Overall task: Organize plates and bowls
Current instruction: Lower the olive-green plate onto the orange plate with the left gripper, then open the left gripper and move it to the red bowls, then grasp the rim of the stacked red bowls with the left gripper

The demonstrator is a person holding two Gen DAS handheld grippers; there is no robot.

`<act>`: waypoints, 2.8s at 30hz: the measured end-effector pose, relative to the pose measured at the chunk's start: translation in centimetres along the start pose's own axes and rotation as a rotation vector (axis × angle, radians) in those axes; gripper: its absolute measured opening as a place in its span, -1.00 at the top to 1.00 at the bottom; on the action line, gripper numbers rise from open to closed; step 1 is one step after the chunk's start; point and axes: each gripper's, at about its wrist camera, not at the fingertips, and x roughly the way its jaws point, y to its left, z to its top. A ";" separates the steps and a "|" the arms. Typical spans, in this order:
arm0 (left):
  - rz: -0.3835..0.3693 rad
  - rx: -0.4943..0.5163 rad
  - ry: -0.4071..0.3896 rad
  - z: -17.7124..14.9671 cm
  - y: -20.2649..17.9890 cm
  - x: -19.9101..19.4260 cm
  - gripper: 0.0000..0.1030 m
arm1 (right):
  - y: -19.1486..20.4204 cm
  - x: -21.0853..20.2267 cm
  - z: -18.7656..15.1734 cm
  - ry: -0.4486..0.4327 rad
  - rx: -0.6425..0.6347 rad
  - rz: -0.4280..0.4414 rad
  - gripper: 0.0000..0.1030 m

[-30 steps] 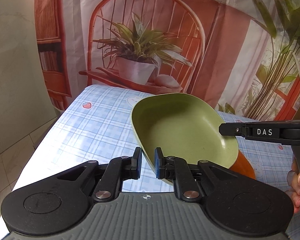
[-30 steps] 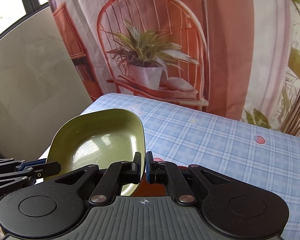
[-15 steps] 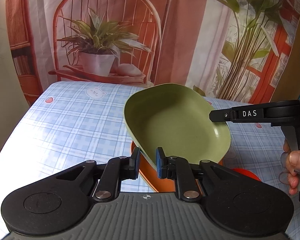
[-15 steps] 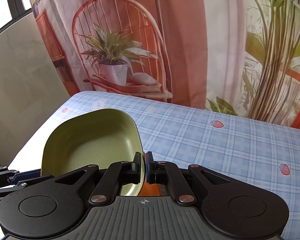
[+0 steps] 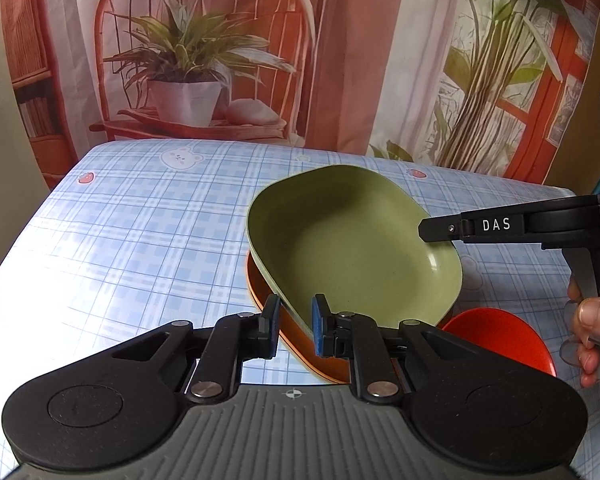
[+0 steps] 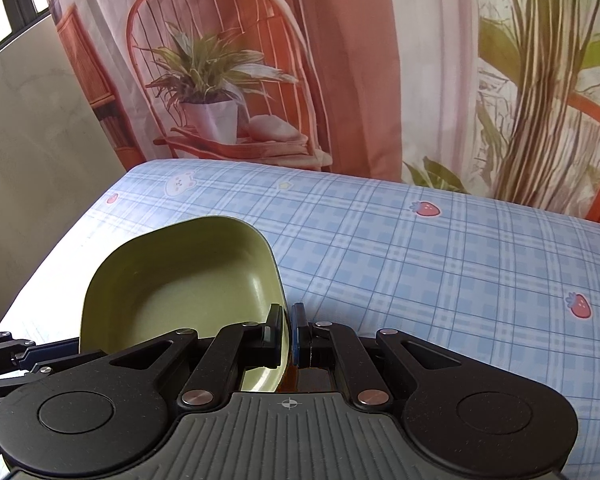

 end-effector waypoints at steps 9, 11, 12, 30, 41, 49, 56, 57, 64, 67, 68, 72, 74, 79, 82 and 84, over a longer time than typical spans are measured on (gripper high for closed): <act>-0.011 0.000 0.028 -0.3 0.0 0.2 0.66 | -0.1 0.2 -0.4 0.021 -0.011 -0.001 0.91; -0.017 -0.008 0.034 -0.4 0.1 0.1 0.66 | 0.0 0.2 -0.5 0.028 -0.015 -0.003 0.91; -0.019 -0.010 0.036 -0.4 0.1 0.1 0.66 | 0.0 0.2 -0.5 0.031 -0.015 -0.003 0.91; -0.045 -0.054 0.060 -0.6 0.1 -0.1 0.58 | 0.1 -0.7 -0.6 0.042 -0.005 -0.031 0.83; -0.036 -0.045 0.026 -0.8 -0.7 -2.2 0.57 | -0.3 -4.1 -1.1 -0.006 0.001 -0.051 0.70; -0.044 -0.010 -0.006 -1.5 -2.1 -4.0 0.25 | -0.6 -6.9 -2.8 -0.028 0.011 -0.070 0.49; -0.030 0.039 -0.032 -2.1 -3.6 -5.2 -0.24 | -1.3 -9.0 -4.9 -0.034 0.022 -0.097 0.01; -0.027 0.046 -0.036 -2.1 -3.8 -5.3 -0.37 | -1.4 -9.2 -5.2 -0.035 0.026 -0.100 -0.06; -0.026 0.075 -0.046 -2.4 -4.6 -5.8 -0.66 | -2.4 -10.5 -6.7 -0.053 0.061 -0.109 -0.67; -0.032 0.070 -0.042 -2.5 -4.6 -5.6 -0.66 | -2.7 -10.9 -7.3 -0.057 0.064 -0.117 -0.94; -0.029 0.068 -0.041 -2.6 -4.7 -5.6 -0.67 | -2.7 -11.0 -7.5 -0.057 0.067 -0.117 -0.98; -0.025 0.056 -0.038 -2.9 -4.8 -5.4 -0.69 | -3.1 -11.1 -8.2 -0.059 0.091 -0.127 -0.99; -0.028 0.049 -0.039 -2.9 -4.7 -5.4 -0.69 | -3.3 -11.2 -8.4 -0.067 0.107 -0.124 -0.99; -0.030 0.029 -0.044 -3.2 -4.8 -5.4 -0.69 | -3.0 -11.6 -9.4 -0.092 0.134 -0.116 -0.99; -0.032 0.017 -0.047 -3.4 -4.8 -5.6 -0.69 | -2.6 -11.7 -10.2 -0.110 0.145 -0.109 -0.99; -0.038 0.004 -0.047 -3.6 -4.8 -5.6 -0.69 | -2.3 -11.7 -10.7 -0.117 0.147 -0.108 -0.99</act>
